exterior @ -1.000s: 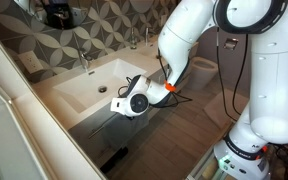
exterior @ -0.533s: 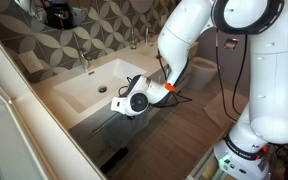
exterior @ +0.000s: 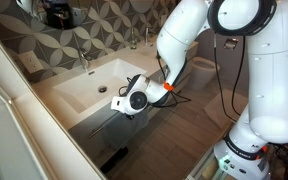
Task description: Put the towel on the counter
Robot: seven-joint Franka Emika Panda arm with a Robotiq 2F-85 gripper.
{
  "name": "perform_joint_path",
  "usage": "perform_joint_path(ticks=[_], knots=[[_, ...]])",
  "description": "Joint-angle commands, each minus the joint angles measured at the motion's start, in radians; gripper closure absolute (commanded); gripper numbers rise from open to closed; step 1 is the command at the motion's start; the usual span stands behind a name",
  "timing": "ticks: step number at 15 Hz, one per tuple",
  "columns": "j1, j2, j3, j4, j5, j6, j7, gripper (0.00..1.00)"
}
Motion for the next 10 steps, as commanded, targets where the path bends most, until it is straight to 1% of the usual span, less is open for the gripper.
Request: perform_joint_path(ticks=[1, 4, 5, 7, 8, 9, 10], knots=[[-0.014, 0.034, -0.006, 0.036, -0.024, 0.045, 0.002, 0.66], [-0.022, 0.050, -0.005, 0.049, -0.037, 0.058, 0.008, 0.65], [-0.024, 0.054, -0.005, 0.053, -0.039, 0.060, 0.009, 0.66], [-0.026, 0.055, -0.004, 0.053, -0.041, 0.059, 0.012, 0.73], [-0.026, 0.052, -0.003, 0.051, -0.039, 0.057, 0.011, 0.86], [-0.026, 0.050, -0.002, 0.050, -0.040, 0.055, 0.014, 0.84], [-0.026, 0.044, -0.001, 0.046, -0.041, 0.054, 0.016, 0.87]])
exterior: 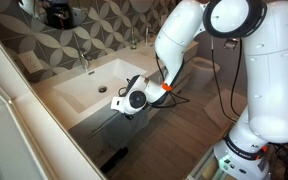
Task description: Put the towel on the counter
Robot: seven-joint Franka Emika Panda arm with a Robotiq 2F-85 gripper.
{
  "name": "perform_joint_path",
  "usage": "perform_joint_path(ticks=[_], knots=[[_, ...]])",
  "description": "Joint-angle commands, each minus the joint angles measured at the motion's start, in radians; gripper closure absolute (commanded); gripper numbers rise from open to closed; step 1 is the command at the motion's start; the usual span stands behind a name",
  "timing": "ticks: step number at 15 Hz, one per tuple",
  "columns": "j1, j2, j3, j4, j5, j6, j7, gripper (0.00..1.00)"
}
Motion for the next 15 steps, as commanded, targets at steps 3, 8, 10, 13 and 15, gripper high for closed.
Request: perform_joint_path(ticks=[3, 8, 10, 13, 15], knots=[[-0.008, -0.013, 0.002, 0.000, -0.030, 0.021, 0.016, 0.89], [-0.003, -0.034, 0.006, -0.020, -0.016, 0.014, 0.007, 0.96], [-0.002, -0.049, 0.008, -0.033, -0.009, 0.009, 0.005, 0.96], [0.000, -0.075, 0.013, -0.053, -0.002, 0.007, 0.001, 0.96], [0.000, -0.086, 0.017, -0.056, 0.000, 0.007, -0.003, 0.96]])
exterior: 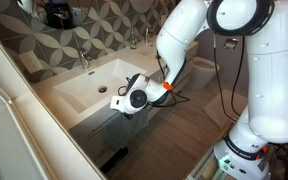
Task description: Put the towel on the counter
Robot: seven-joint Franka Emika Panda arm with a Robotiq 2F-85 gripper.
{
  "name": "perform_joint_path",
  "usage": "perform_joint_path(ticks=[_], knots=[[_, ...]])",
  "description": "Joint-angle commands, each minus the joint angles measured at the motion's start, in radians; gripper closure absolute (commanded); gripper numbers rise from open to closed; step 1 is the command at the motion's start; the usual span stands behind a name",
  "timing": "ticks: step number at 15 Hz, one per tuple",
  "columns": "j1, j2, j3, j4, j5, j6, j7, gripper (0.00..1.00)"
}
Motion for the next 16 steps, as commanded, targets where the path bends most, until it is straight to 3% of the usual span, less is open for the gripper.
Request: perform_joint_path(ticks=[1, 9, 11, 16], knots=[[0.003, -0.057, 0.003, -0.038, 0.012, 0.016, -0.013, 0.96], [-0.019, -0.050, -0.001, -0.036, 0.031, 0.098, -0.059, 0.96], [-0.022, -0.046, -0.006, -0.030, 0.032, 0.104, -0.062, 0.92], [-0.032, -0.024, -0.017, -0.013, 0.041, 0.113, -0.077, 0.61]])
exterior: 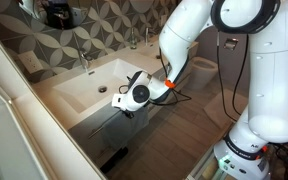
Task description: Put the towel on the counter
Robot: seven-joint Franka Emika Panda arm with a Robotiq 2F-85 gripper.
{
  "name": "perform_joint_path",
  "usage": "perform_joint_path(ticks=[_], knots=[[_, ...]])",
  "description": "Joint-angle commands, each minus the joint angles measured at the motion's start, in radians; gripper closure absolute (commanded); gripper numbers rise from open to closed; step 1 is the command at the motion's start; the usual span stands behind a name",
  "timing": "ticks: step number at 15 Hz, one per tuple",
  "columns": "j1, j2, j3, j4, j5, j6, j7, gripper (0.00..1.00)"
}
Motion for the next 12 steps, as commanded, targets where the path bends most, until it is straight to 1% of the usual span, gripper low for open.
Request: perform_joint_path(ticks=[1, 2, 4, 6, 8, 9, 10, 11, 12], knots=[[-0.015, 0.011, -0.008, 0.010, 0.027, 0.033, -0.044, 0.59], [-0.017, 0.014, -0.009, 0.012, 0.027, 0.034, -0.048, 0.54], [-0.020, 0.019, -0.011, 0.015, 0.027, 0.035, -0.052, 0.63], [-0.024, 0.028, -0.013, 0.021, 0.026, 0.038, -0.055, 0.67], [-0.026, 0.037, -0.015, 0.027, 0.022, 0.040, -0.055, 0.68], [-0.027, 0.040, -0.016, 0.030, 0.020, 0.040, -0.053, 0.70], [-0.028, 0.043, -0.017, 0.033, 0.018, 0.042, -0.052, 0.68], [-0.030, 0.047, -0.018, 0.037, 0.016, 0.042, -0.051, 0.70], [-0.031, 0.050, -0.019, 0.039, 0.015, 0.039, -0.050, 0.70]])
